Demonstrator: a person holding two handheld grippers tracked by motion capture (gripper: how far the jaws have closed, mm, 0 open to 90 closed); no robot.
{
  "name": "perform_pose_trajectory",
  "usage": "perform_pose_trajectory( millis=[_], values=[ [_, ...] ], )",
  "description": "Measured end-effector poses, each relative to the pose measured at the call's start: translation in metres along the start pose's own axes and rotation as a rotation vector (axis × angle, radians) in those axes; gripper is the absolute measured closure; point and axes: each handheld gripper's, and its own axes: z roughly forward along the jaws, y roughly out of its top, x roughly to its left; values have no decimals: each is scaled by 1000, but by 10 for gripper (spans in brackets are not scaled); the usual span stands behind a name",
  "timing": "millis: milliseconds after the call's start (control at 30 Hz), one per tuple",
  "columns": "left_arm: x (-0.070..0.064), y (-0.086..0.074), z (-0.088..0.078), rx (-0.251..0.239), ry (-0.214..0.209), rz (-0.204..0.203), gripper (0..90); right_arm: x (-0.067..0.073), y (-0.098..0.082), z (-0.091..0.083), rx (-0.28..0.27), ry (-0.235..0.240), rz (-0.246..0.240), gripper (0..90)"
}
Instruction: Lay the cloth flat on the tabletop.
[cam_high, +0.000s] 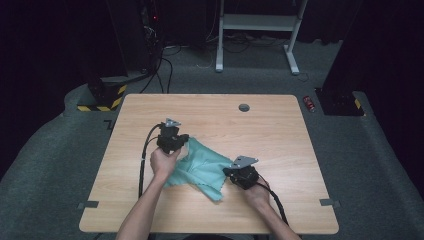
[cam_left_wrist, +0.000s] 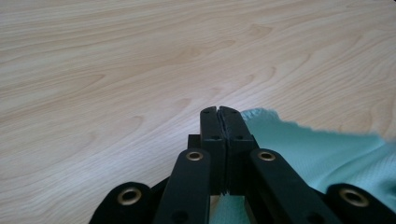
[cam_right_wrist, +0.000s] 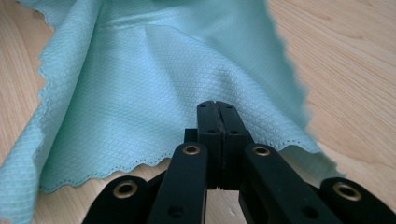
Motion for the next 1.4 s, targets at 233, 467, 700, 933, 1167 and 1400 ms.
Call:
perform_pose_trajectory(
  millis=[233,467,700,933,1167,1400],
  values=[
    [17,-10,-2,32,27,-24,890,-13,-8,-7,14,-15,30,900],
    [21,-13,6,50,24,-33,888,-25,-11,-10,2,-19,73,898],
    [18,-12,12,51,25,-18,886,-39,-12,-9,15,-28,120,897],
    [14,-18,23,91,10,-6,885,-58,-9,-11,35,-72,150,896],
    [11,-20,27,103,12,17,881,-62,-9,-9,59,-74,172,827],
    [9,-17,24,78,-4,15,881,-52,-3,-24,9,-44,174,802]
  ],
)
